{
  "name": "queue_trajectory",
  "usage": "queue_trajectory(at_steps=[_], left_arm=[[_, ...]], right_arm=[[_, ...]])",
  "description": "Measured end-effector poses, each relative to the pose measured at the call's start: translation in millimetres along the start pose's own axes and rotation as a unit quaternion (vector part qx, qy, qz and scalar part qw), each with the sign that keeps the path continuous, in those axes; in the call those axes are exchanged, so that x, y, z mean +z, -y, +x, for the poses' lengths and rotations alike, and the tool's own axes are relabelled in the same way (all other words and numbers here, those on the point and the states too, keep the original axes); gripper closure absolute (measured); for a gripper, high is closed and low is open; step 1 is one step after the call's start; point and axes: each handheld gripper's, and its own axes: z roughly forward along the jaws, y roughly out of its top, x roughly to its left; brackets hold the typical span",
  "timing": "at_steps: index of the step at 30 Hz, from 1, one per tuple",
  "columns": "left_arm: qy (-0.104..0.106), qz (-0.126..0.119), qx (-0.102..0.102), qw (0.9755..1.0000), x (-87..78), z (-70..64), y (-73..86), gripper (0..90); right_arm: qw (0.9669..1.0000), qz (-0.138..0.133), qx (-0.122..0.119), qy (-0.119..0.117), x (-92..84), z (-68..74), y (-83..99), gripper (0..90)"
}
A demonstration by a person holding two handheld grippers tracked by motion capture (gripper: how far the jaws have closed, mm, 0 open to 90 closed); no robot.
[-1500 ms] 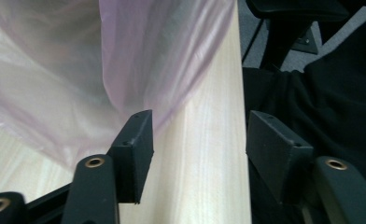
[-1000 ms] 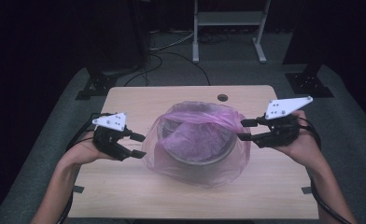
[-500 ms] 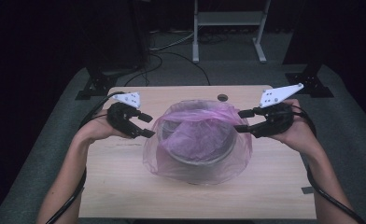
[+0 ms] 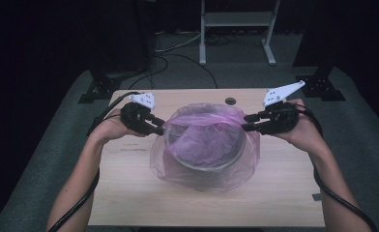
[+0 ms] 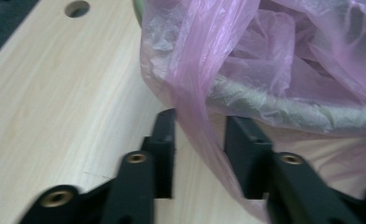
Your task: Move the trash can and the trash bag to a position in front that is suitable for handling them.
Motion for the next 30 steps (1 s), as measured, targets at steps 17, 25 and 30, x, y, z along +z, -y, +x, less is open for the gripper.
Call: queue_trajectory(at_steps=[17,25,30], left_arm=[[-0.074,0.004,-0.030,0.9968,1.4,16.5,-17.8,89.9],[-0.072,0.028,-0.046,0.9959,35.6,28.8,-16.4,90.0],[-0.066,0.023,-0.062,0.9956,53.4,32.8,-14.7,90.0]], right_arm=[[0.9964,0.004,0.083,0.013,4.0,-24.4,-8.6,90.0],[0.9906,0.058,0.119,0.034,40.7,-38.2,8.8,90.0],[0.9890,0.069,0.130,0.015,60.3,-38.9,23.2,90.0]])
